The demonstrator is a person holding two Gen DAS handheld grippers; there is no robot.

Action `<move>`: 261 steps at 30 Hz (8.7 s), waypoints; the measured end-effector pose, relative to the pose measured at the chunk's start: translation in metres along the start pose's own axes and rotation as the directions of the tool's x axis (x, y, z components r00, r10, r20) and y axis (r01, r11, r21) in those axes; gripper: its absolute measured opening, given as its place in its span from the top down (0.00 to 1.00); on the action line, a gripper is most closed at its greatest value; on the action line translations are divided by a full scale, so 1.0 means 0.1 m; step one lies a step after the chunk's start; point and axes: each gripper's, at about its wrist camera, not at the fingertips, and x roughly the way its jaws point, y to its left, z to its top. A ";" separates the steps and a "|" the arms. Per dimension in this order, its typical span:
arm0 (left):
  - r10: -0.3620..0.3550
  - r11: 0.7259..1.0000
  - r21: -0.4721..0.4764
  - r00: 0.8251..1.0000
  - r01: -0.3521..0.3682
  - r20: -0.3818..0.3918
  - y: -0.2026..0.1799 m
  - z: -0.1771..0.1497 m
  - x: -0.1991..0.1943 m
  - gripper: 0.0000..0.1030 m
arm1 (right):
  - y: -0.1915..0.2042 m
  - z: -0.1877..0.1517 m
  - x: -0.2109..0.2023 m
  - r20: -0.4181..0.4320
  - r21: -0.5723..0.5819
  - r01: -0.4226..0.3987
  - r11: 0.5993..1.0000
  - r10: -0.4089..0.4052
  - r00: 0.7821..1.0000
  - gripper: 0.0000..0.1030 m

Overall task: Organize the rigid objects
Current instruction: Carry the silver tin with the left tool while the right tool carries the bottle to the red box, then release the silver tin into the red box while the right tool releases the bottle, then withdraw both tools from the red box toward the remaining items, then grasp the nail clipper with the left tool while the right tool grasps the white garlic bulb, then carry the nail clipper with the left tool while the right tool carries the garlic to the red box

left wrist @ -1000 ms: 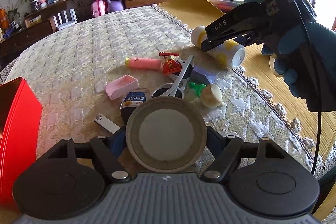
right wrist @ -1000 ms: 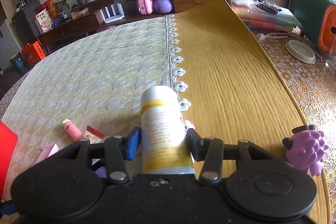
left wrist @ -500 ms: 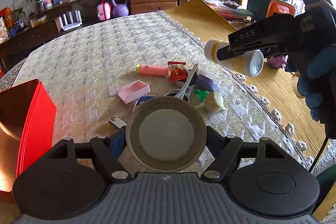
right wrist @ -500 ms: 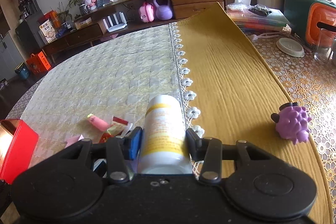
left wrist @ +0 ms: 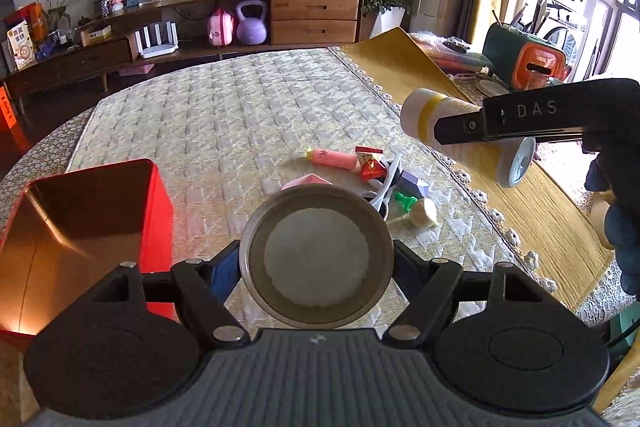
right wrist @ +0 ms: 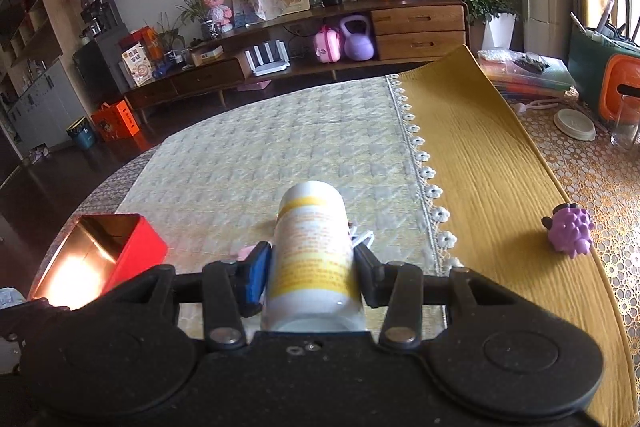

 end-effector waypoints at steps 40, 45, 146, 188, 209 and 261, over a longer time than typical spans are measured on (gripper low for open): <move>0.162 0.961 -0.201 0.975 -0.190 -0.149 2.43 0.23 0.36 0.25 | 2.43 -0.33 0.90 -0.080 -0.416 -0.107 0.903 0.080 0.994 0.57; 0.153 0.967 -0.179 0.975 -0.182 -0.163 2.42 0.30 0.50 0.25 | 2.55 -0.38 1.08 -0.089 -0.462 -0.094 0.882 0.060 0.994 0.57; 0.032 0.997 -0.071 0.997 -0.037 -0.070 0.27 -0.11 0.15 0.19 | 0.17 -0.84 -0.38 0.087 -0.116 0.016 0.993 -0.006 0.996 0.01; 0.117 0.974 -0.179 0.984 -0.140 -0.132 0.26 0.07 1.19 0.45 | -0.29 -0.63 0.76 -0.045 -0.196 -0.012 0.981 0.004 0.999 0.54; 0.032 0.981 -0.186 0.992 -0.053 -0.118 0.32 0.07 0.97 0.94 | -0.24 -0.68 0.58 -0.029 -0.136 0.018 0.991 -0.022 0.999 0.73; 0.026 0.963 -0.257 0.981 -0.076 -0.190 0.36 0.00 0.71 0.89 | -0.01 -0.72 0.11 0.011 -0.157 -0.011 0.987 0.013 1.000 0.73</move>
